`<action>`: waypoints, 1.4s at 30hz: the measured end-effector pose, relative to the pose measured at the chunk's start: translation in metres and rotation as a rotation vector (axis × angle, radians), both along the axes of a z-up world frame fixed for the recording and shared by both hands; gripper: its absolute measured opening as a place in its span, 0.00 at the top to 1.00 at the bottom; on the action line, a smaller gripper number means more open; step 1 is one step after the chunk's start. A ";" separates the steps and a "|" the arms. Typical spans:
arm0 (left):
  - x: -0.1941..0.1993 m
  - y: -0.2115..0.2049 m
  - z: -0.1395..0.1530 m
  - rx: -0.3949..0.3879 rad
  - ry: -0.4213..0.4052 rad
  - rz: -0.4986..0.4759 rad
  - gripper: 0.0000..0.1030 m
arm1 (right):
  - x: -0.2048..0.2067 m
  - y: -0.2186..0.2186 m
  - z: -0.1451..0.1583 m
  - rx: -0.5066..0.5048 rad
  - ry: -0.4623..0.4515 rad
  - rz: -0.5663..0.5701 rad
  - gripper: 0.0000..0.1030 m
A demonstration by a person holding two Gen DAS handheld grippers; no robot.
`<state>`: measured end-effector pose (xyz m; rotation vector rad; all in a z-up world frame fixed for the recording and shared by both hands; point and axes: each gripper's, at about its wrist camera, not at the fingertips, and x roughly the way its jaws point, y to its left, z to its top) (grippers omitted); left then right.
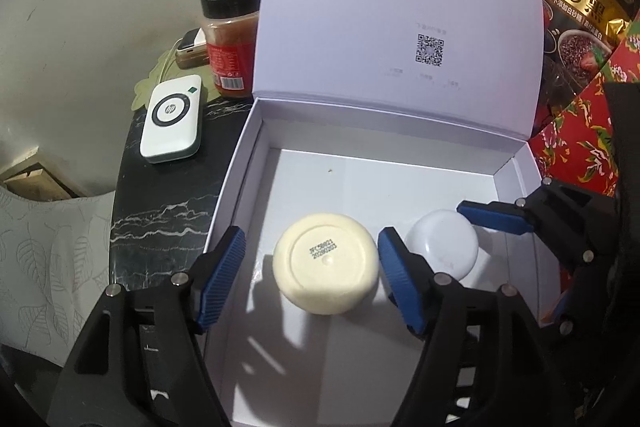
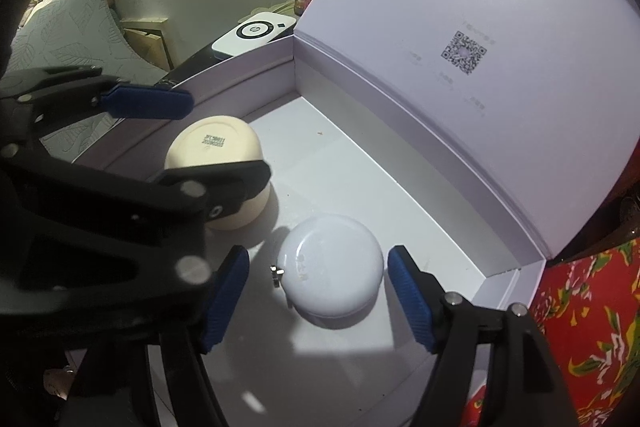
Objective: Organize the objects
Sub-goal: 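Lower both items onto the box floor and open both grippers, then withdraw both grippers from the box back over the table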
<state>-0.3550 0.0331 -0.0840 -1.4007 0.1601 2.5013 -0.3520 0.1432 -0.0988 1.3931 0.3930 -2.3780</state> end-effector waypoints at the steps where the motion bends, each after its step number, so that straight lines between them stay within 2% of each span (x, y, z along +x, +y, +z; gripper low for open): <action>1: 0.000 -0.004 0.000 0.005 -0.003 0.004 0.34 | 0.000 0.000 0.001 -0.006 0.001 0.003 0.29; 7: 0.012 -0.013 0.010 0.012 0.009 0.035 0.33 | 0.006 -0.003 0.004 -0.030 0.002 0.012 0.28; 13: 0.027 -0.017 0.023 -0.024 0.035 0.064 0.32 | 0.012 0.000 0.010 -0.044 0.006 0.006 0.28; 20: 0.046 -0.038 0.041 -0.012 0.062 0.116 0.31 | 0.031 -0.009 0.034 -0.050 0.054 0.039 0.26; 27: 0.071 -0.057 0.064 -0.008 0.109 0.156 0.26 | 0.048 -0.023 0.054 -0.053 0.090 0.062 0.24; 42: 0.130 -0.071 0.105 -0.008 0.184 0.193 0.23 | 0.097 -0.032 0.094 -0.061 0.151 0.063 0.24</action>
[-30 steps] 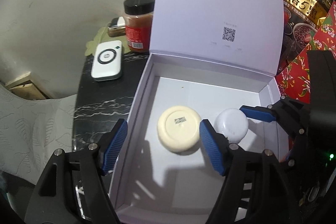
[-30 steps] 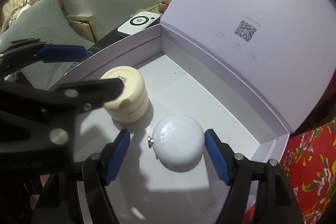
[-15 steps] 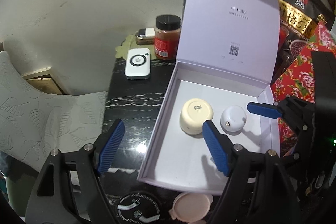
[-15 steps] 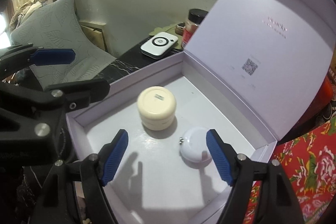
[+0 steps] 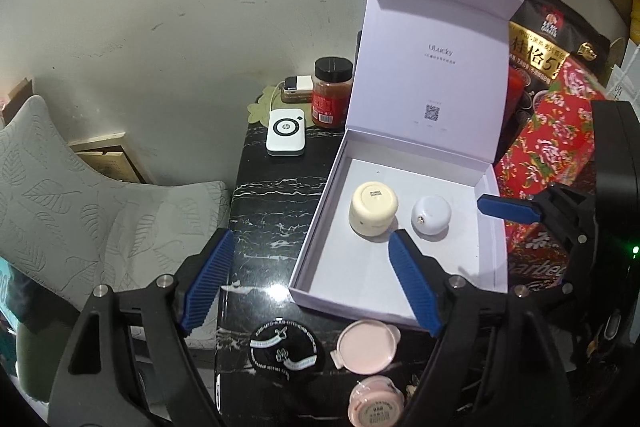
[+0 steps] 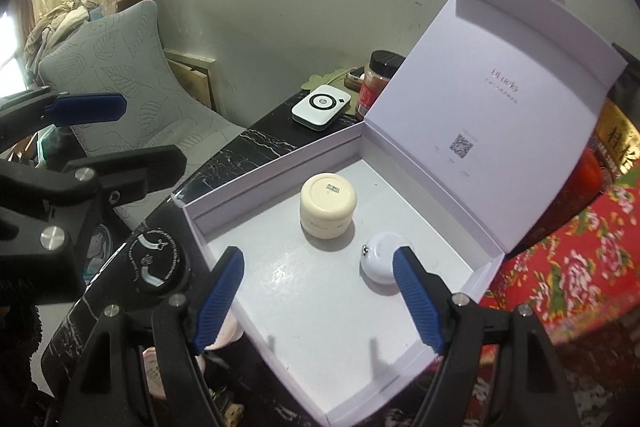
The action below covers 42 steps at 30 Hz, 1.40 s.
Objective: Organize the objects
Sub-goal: 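Withdraw both grippers from the box back over the table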
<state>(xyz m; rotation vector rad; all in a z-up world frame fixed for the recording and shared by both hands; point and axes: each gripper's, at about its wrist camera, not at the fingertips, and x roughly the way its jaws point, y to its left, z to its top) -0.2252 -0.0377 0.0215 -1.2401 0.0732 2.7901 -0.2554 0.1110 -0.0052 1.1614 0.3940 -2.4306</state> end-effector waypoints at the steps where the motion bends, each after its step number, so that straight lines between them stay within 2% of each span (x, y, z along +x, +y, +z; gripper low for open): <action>1: 0.004 0.000 0.002 0.001 0.005 0.001 0.22 | 0.004 0.001 0.003 -0.003 0.007 -0.005 0.24; 12: 0.046 -0.004 0.016 0.028 0.036 0.028 0.20 | 0.042 0.012 0.020 -0.013 0.038 -0.011 0.24; 23: 0.087 -0.002 0.018 0.014 0.049 0.047 0.20 | 0.082 0.021 0.029 -0.028 0.057 -0.015 0.24; 42: 0.133 0.005 -0.008 0.027 0.017 0.050 0.15 | 0.132 0.038 0.005 -0.051 0.026 -0.035 0.22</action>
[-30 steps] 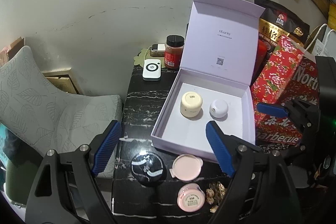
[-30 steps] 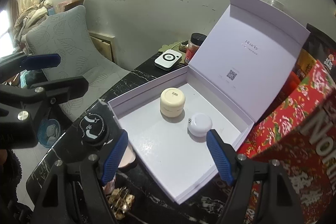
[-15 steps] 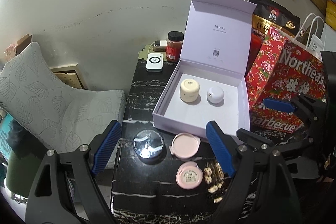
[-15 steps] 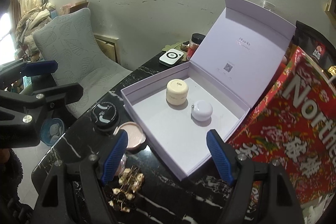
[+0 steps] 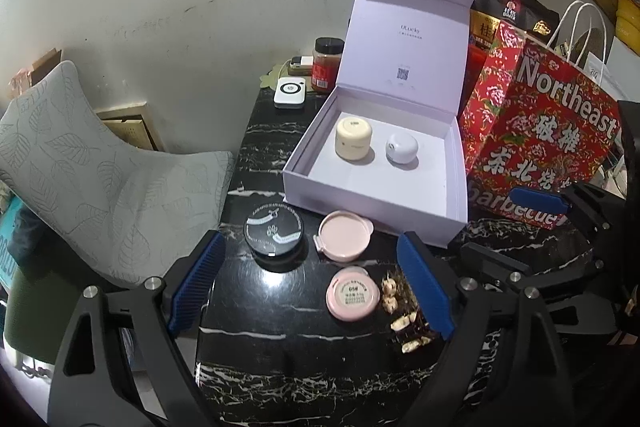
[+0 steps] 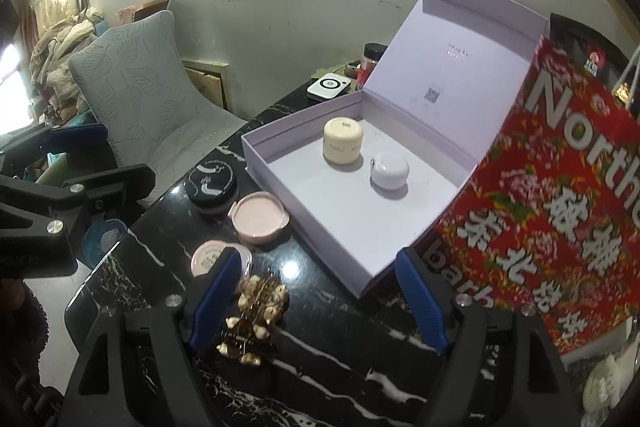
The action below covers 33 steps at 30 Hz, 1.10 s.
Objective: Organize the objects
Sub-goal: 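Withdraw both grippers from the box back over the table, then lower the right gripper onto the brown claw clip and close it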
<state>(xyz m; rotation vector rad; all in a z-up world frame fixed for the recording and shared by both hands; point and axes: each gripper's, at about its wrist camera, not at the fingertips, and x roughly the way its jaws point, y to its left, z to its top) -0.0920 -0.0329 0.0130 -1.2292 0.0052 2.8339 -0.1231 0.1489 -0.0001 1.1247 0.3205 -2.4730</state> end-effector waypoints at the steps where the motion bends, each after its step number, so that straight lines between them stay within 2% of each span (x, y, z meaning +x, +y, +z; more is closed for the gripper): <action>1: 0.001 0.000 -0.002 0.001 -0.001 0.000 0.15 | 0.001 0.000 -0.001 -0.001 -0.001 0.000 0.21; 10: 0.017 0.002 -0.015 0.010 -0.017 -0.002 0.15 | 0.012 0.003 -0.010 -0.011 -0.008 0.001 0.21; 23: 0.042 0.007 -0.039 0.001 -0.035 -0.012 0.15 | 0.039 0.007 -0.037 -0.010 -0.034 0.017 0.21; 33: 0.049 0.008 -0.061 0.027 -0.062 -0.028 0.15 | 0.053 0.002 -0.062 -0.023 -0.058 0.044 0.21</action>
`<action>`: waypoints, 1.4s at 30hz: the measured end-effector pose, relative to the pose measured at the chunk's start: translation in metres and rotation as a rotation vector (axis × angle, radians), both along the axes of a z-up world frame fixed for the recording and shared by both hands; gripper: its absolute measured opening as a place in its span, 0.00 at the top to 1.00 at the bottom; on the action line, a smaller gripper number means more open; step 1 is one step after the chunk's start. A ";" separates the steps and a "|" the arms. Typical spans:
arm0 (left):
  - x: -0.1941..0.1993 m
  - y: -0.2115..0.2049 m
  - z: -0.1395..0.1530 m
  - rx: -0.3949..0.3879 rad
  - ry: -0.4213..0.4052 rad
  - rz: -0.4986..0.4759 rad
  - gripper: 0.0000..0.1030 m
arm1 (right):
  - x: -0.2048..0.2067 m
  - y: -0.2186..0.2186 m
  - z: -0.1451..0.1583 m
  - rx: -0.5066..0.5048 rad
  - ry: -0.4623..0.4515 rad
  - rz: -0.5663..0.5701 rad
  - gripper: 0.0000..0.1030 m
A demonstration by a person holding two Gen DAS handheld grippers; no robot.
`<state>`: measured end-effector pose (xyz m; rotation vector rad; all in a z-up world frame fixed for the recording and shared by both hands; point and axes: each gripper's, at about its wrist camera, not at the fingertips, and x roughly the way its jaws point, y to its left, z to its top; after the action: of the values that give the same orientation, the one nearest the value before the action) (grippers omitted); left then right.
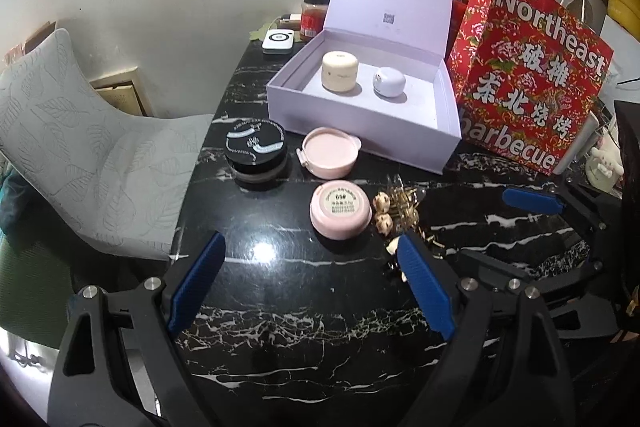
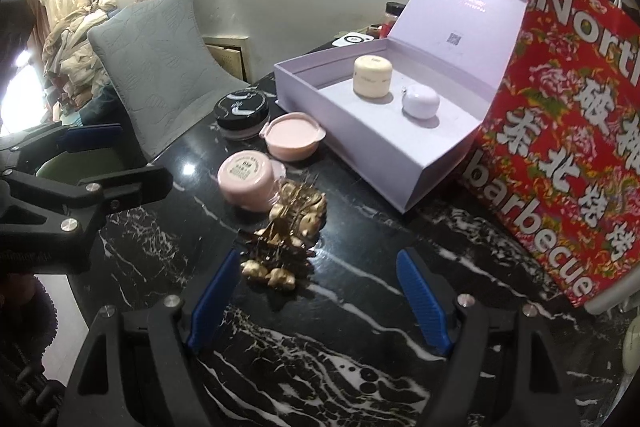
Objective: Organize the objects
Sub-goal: 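Lower the right gripper onto the brown claw clip and close it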
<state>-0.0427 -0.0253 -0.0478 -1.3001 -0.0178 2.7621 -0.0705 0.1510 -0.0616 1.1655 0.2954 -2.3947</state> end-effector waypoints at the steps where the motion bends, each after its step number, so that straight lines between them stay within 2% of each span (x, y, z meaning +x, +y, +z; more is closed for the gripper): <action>1: 0.001 -0.001 -0.003 0.008 0.000 -0.002 0.15 | 0.001 -0.001 -0.002 -0.002 -0.002 0.002 0.20; 11: 0.011 -0.002 -0.026 0.038 0.000 -0.053 0.15 | 0.006 -0.017 -0.026 -0.024 -0.025 0.017 0.20; 20: 0.006 -0.010 -0.048 0.082 -0.033 -0.052 0.15 | -0.001 -0.026 -0.041 -0.046 -0.036 0.001 0.20; 32: -0.005 -0.022 -0.054 0.130 -0.036 -0.033 0.15 | -0.021 -0.025 -0.052 -0.104 -0.056 -0.040 0.21; 36: -0.009 -0.020 -0.053 0.137 -0.036 -0.040 0.15 | -0.025 -0.021 -0.051 -0.155 -0.076 -0.023 0.33; 39: -0.011 -0.014 -0.052 0.138 -0.032 -0.059 0.15 | -0.024 -0.019 -0.051 -0.152 -0.076 -0.019 0.44; 42: -0.013 -0.006 -0.050 0.129 -0.023 -0.083 0.15 | -0.023 -0.013 -0.050 -0.149 -0.074 -0.014 0.46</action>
<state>-0.0557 -0.0313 -0.0974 -1.2704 -0.1385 2.6292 -0.0934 0.1377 -0.1121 1.1867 0.0832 -2.3346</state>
